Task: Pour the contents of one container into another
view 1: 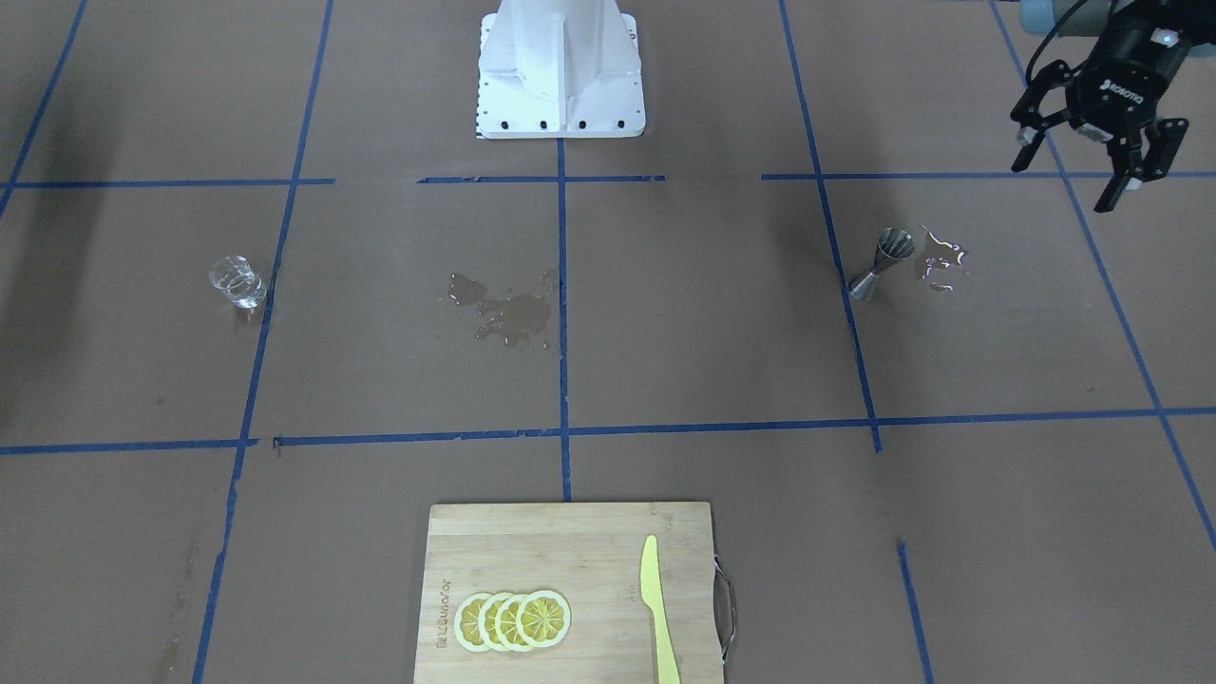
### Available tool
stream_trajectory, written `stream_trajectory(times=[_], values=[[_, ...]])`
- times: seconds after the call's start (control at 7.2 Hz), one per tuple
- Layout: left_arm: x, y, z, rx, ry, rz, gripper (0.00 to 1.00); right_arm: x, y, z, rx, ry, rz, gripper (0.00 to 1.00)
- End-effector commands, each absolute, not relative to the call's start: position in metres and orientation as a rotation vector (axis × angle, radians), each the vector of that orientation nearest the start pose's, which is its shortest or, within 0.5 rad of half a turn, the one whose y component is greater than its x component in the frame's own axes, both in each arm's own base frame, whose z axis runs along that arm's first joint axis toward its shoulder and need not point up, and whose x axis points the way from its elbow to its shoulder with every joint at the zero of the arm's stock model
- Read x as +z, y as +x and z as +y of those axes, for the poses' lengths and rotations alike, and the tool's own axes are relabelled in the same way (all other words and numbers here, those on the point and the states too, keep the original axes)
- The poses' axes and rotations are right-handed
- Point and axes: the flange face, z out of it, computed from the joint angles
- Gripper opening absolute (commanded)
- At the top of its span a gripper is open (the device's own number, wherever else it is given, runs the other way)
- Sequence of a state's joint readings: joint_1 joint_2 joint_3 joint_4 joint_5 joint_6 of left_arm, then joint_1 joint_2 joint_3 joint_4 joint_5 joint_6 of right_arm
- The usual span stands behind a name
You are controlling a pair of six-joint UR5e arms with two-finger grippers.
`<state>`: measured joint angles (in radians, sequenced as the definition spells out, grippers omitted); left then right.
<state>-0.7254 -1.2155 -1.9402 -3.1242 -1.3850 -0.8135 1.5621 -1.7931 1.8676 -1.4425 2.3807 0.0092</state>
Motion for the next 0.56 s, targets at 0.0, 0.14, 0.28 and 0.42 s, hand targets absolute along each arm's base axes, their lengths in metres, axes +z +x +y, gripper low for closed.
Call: stream_trajectory(times=[0.0,0.14,0.28,0.42], values=[[0.47,0.211,-0.315,-0.274,1.179,1.005,1.0,0.596,0.058,-0.409,-0.08,0.183,-0.809,1.0],[0.481,0.233,-0.301,-0.329,1.201,0.957,1.0,0.596,0.058,-0.409,-0.08,0.183,-0.809,1.0],[0.492,0.257,-0.285,-0.356,1.228,0.916,1.0,0.596,0.058,-0.409,-0.079,0.182,-0.809,1.0],[0.501,0.272,-0.273,-0.357,1.24,0.891,1.0,0.596,0.059,-0.409,-0.078,0.184,-0.809,1.0]])
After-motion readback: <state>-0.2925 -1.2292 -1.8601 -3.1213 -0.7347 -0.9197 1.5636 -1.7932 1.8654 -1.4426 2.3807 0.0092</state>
